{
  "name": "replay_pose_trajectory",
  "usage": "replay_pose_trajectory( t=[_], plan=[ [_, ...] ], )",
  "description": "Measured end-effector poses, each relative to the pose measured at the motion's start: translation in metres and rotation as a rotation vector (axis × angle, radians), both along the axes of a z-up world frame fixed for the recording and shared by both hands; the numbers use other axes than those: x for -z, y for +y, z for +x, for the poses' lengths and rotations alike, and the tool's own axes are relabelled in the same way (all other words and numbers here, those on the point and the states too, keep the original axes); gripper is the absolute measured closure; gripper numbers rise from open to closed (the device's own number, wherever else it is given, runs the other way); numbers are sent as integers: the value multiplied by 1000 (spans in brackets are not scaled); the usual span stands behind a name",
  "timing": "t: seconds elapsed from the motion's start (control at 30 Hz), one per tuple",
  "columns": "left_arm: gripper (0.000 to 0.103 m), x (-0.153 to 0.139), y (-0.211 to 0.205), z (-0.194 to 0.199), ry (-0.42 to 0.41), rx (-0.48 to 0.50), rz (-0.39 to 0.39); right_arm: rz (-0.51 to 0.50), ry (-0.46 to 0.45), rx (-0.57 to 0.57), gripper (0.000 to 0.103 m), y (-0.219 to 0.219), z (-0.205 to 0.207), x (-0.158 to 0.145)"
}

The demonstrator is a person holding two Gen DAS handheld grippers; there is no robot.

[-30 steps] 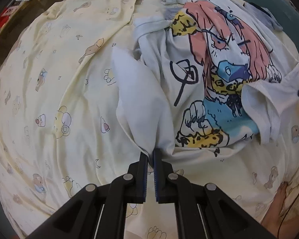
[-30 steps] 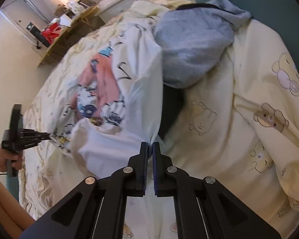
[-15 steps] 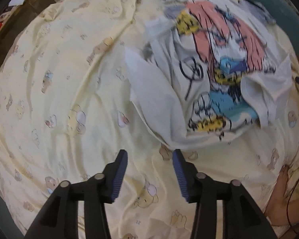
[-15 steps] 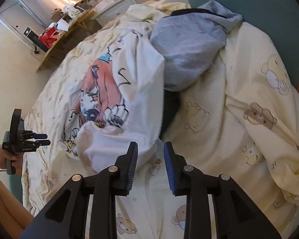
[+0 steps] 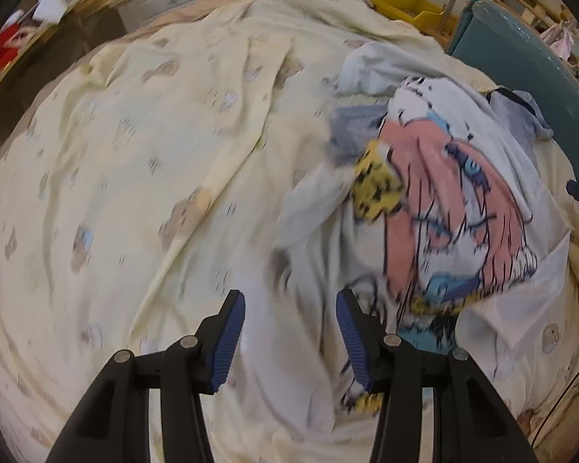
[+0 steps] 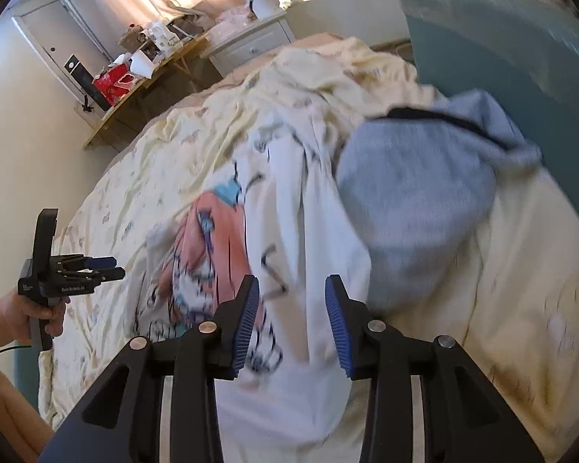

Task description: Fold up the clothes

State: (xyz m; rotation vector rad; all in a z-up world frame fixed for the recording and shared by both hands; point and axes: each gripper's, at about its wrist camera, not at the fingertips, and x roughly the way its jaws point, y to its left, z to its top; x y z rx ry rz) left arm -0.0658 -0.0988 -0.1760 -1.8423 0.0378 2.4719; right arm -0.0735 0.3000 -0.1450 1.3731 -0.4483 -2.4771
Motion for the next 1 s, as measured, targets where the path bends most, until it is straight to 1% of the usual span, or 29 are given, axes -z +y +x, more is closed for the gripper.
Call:
replay_pose_trajectory(
  t=[0.17, 0.37, 0.47, 0.63, 0.67, 0.7, 0.73, 0.77, 0.9, 0.97, 1.0],
  plan=[
    [53, 12, 19, -38, 26, 7, -12, 44, -15, -30, 63, -5, -28, 8],
    [53, 24, 18, -60, 23, 14, -35, 71, -40, -47, 63, -8, -46, 23],
    [53, 25, 21, -68, 57, 32, -32, 59, -45, -35, 63, -8, -51, 25],
    [54, 33, 31, -73, 70, 70, -27, 24, -64, 21, 63, -3, -50, 26],
    [62, 34, 32, -73, 68, 73, -23, 1, -66, 37, 63, -1, -47, 27],
    [80, 37, 32, -73, 51, 74, -25, -19, -70, 51, 63, 1, -44, 27],
    [89, 40, 33, -73, 34, 76, -28, -36, -75, 64, 63, 2, -41, 28],
    [95, 41, 33, -72, 23, 75, -33, -47, -78, 71, 63, 3, -37, 29],
    [97, 38, 23, -69, -16, 29, 22, -48, -91, 68, 63, -1, -21, 31],
    [98, 34, 26, -63, -8, 59, -22, -55, -99, 68, 63, -3, -11, 33],
    [98, 30, 25, -60, 4, 58, -28, -60, -104, 68, 63, -4, -6, 35]
  ],
)
